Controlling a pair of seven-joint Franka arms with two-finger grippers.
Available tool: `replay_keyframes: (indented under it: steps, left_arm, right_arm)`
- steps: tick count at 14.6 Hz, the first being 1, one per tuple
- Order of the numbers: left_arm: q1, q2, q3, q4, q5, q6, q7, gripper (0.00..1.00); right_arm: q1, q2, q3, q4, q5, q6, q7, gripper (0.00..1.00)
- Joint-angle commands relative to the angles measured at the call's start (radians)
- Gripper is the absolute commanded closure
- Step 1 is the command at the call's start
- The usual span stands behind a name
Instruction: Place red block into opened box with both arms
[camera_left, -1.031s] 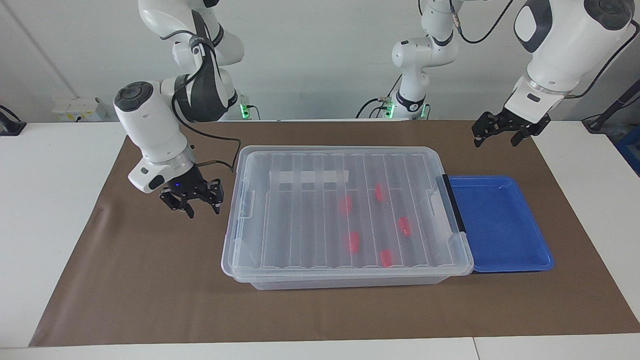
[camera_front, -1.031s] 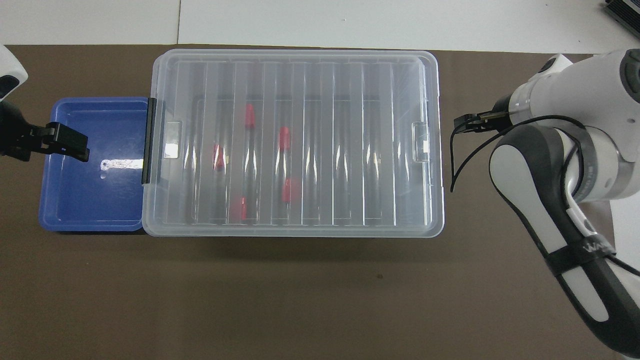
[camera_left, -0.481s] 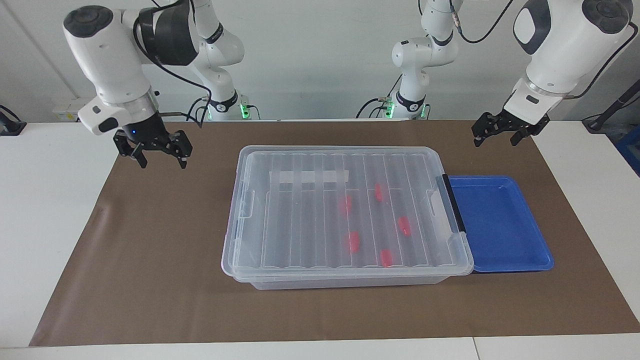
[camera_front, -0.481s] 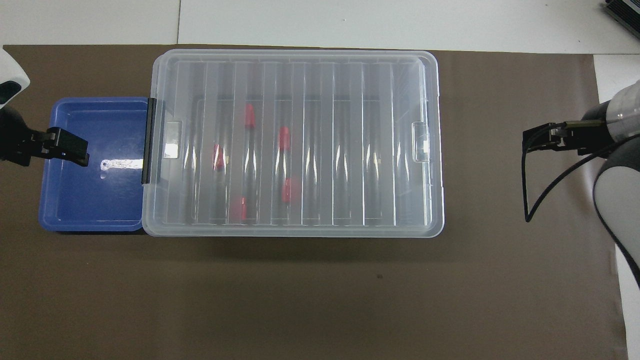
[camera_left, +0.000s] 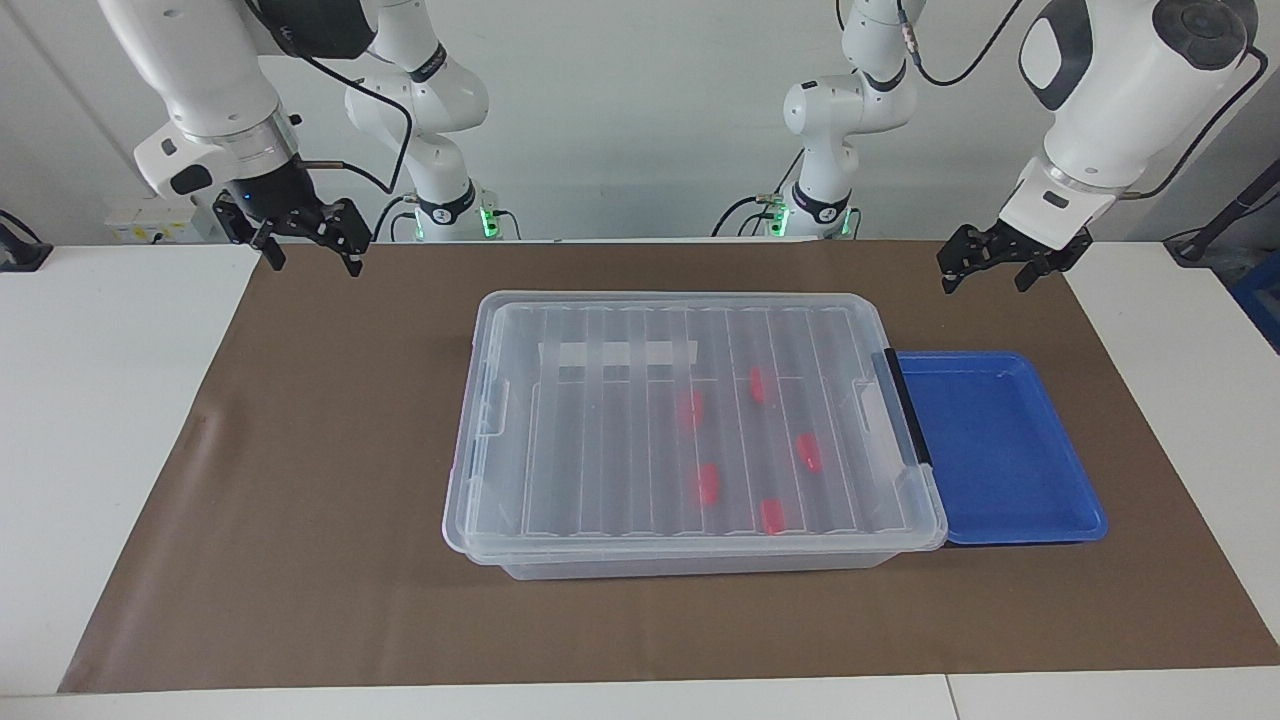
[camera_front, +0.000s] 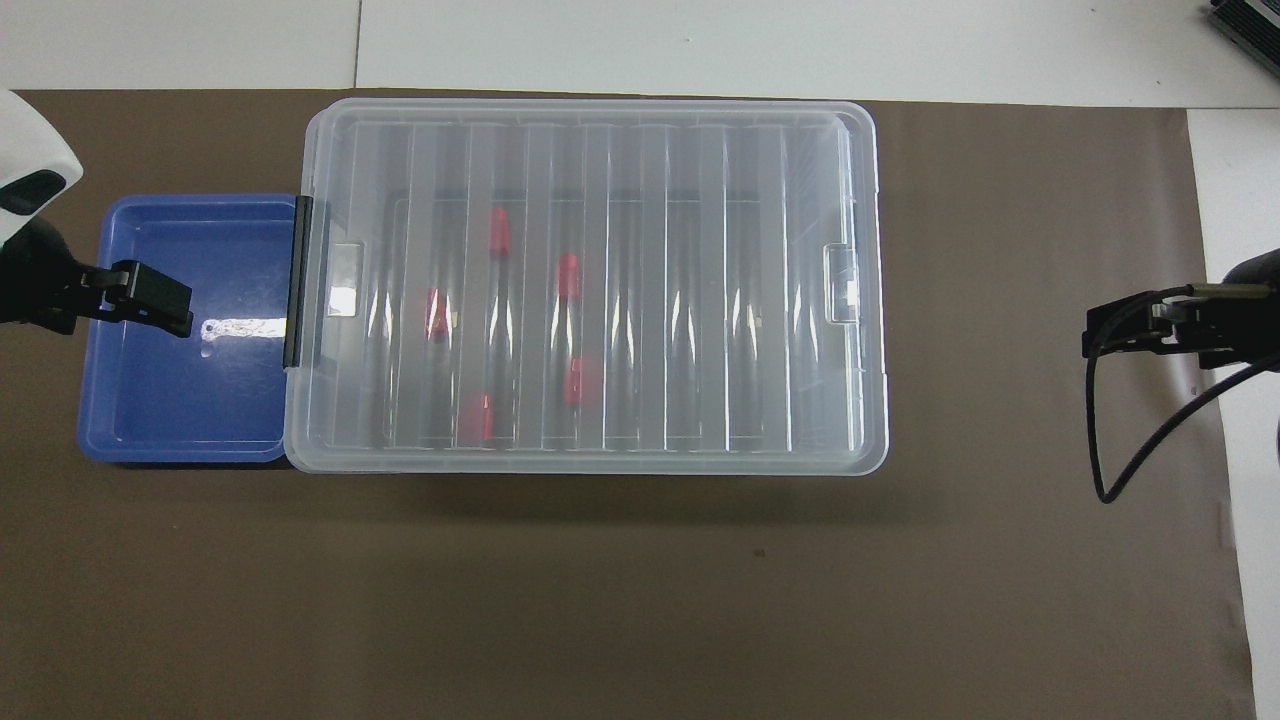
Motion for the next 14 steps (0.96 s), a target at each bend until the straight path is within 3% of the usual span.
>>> replay_keyframes:
  steps: [1,4,14]
  left_arm:
    - [-0.027,-0.039,0.039,-0.053,0.021,0.032,0.015,0.0]
    - [-0.137,-0.044,0.178,-0.06,0.021,0.044,0.029,0.0]
    - [-0.139,-0.052,0.18,-0.077,0.02,0.056,0.034,0.0]
  right_arm:
    - [-0.012,-0.001,0.005,0.001,-0.003,-0.005,-0.047,0.0]
    - [-0.014,0.01,0.005,0.039,-0.003,-0.056,-0.049,0.0]
    - [-0.026,0.019,0.002,0.068,0.008,-0.077,-0.072,0.0]
